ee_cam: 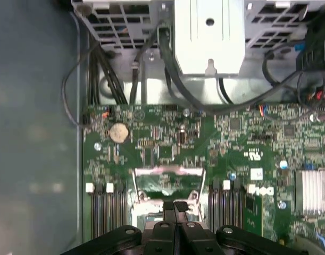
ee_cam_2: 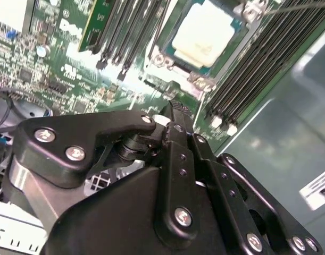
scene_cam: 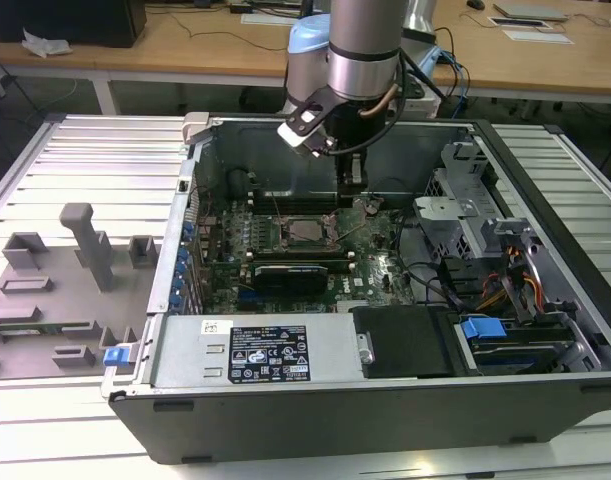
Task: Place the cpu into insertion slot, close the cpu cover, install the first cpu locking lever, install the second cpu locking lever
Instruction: 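Close the cpu cover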
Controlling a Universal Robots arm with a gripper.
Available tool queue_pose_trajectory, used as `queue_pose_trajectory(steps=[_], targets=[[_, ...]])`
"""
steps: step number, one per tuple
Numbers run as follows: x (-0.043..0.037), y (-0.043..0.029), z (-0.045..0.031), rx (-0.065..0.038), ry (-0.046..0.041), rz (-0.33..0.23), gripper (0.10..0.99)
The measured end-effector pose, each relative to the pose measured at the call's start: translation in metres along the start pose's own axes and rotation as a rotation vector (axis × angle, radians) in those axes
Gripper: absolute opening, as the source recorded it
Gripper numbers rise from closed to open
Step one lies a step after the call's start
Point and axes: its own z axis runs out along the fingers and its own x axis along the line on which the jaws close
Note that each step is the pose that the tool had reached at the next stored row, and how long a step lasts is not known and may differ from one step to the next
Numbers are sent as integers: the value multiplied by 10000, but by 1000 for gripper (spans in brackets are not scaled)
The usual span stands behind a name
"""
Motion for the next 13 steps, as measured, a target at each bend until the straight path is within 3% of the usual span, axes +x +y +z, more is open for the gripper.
queue_pose_trajectory(steps=[4, 9, 13], targets=[[2, 118, 6, 0, 2, 1, 106], [2, 135, 7, 7, 1, -1, 106], [5, 280, 13, 161, -1, 1, 106]])
